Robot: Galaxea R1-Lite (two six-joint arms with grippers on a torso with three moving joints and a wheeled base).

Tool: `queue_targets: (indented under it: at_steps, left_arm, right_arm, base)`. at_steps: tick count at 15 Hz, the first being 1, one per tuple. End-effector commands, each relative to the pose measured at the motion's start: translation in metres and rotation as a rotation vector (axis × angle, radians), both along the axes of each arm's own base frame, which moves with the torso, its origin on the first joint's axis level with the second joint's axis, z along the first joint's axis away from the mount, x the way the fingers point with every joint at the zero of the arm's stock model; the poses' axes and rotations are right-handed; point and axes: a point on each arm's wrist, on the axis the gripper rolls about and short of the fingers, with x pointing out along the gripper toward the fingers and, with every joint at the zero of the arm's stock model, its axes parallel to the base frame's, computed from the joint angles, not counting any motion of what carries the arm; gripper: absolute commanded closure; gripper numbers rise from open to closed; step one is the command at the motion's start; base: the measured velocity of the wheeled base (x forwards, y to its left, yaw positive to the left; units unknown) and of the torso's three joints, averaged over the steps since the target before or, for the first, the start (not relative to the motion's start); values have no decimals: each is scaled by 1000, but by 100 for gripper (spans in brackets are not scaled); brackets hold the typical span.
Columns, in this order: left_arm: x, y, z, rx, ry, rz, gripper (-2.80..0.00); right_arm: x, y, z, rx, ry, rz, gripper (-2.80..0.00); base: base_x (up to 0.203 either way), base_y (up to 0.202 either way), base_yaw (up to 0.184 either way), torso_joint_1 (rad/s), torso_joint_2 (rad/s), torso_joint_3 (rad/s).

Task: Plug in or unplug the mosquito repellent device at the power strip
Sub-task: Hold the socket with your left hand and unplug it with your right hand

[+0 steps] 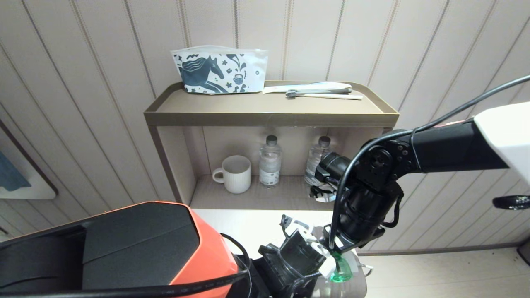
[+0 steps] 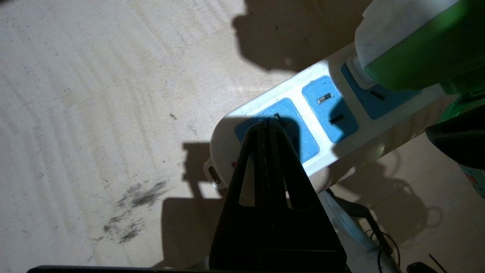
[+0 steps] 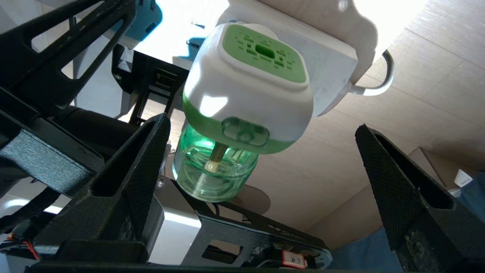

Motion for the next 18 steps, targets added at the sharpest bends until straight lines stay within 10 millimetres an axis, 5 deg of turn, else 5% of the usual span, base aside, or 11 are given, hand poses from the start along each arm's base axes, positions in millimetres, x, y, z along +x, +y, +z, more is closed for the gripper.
queue_targets:
  at_steps: [1,10,11,18]
  left_arm:
    - [0,-1,-5,9,6,3,0]
    - [0,0,-5,8,7,4,0]
    - [0,0,-5,8,7,4,0]
    - [0,1,-6,13,9,4,0]
  right_arm:
    - [2,1,-4,-6,12,0,-280]
    - [1,9,-12,-21,1,18,-280]
    - [3,10,-17,-36,-2,17,0]
    - [3,16,-29,-66,-4,11,0]
  base:
    - [0,0,0,0,0,0]
    - [0,0,0,0,0,0]
    - [0,0,0,0,0,0]
    - [0,0,0,0,0,0]
